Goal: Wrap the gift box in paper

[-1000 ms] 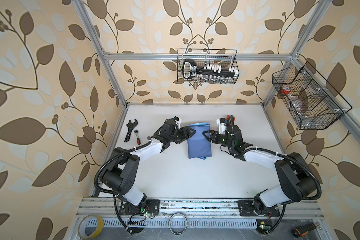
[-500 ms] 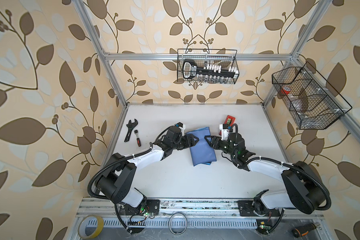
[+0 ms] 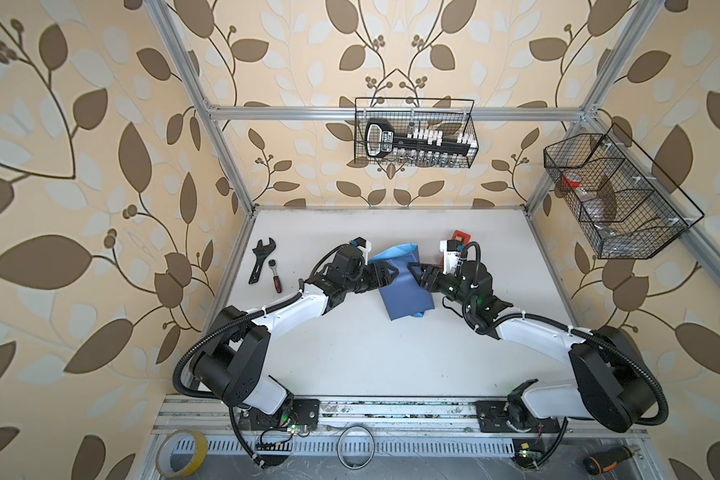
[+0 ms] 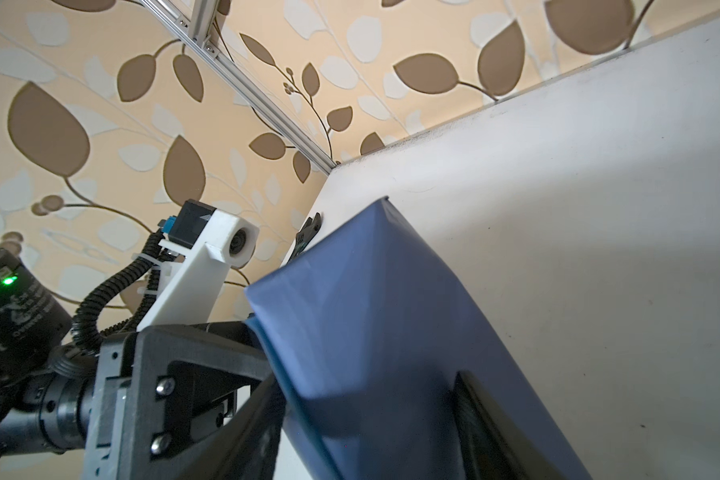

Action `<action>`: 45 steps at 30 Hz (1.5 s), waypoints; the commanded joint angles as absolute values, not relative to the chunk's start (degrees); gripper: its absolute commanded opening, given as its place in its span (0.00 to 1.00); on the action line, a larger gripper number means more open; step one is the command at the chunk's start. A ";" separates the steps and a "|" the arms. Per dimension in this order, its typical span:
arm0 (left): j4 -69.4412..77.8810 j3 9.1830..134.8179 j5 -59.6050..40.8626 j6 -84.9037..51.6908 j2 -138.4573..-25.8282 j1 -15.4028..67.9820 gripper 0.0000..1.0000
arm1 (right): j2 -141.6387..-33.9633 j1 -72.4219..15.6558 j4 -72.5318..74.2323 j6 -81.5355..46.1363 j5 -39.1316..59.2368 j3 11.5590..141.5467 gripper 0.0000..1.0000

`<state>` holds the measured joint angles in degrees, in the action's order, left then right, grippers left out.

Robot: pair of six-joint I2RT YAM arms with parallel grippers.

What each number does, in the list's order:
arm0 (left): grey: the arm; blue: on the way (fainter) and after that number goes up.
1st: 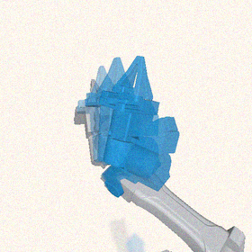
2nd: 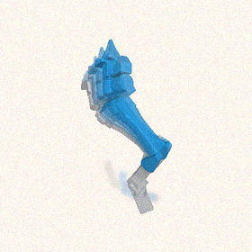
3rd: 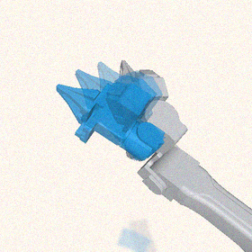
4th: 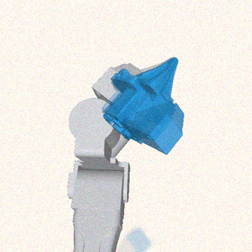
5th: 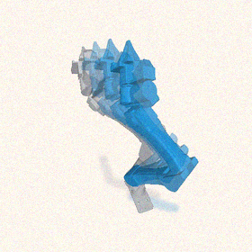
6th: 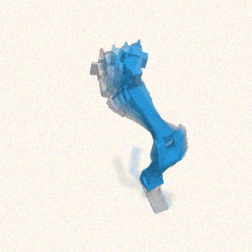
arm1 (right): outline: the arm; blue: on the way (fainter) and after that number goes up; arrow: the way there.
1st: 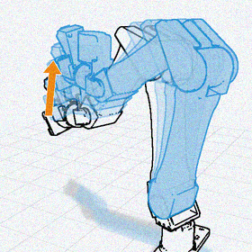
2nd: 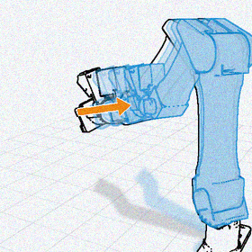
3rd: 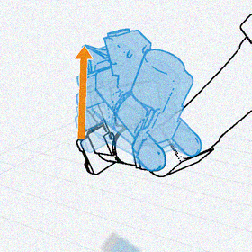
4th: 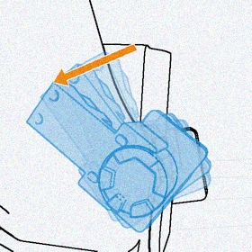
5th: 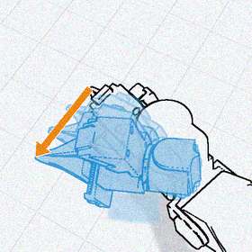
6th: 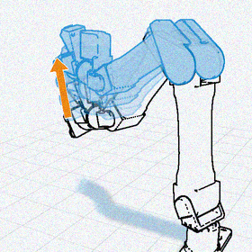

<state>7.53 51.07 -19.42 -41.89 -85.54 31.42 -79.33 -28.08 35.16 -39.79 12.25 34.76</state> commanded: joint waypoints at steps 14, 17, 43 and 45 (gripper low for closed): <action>18.54 52.30 -24.13 -37.50 -80.36 32.33 0.77 | -81.82 -29.83 43.03 -36.56 18.63 31.39 0.64; 19.00 51.78 -24.34 -37.18 -80.29 32.34 0.75 | -81.90 -29.88 43.08 -35.80 18.33 30.64 0.64; 8.71 48.56 -14.71 -29.09 -80.96 32.74 0.95 | -85.43 -30.86 29.72 -33.13 9.54 33.31 0.56; 7.21 48.21 -13.00 -27.39 -80.37 32.66 0.98 | -85.24 -30.90 28.42 -32.80 9.24 34.05 0.56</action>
<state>9.23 49.17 -14.66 -30.94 -82.96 31.97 -84.16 -30.33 33.95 -34.26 9.52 32.75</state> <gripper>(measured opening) 0.973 0.564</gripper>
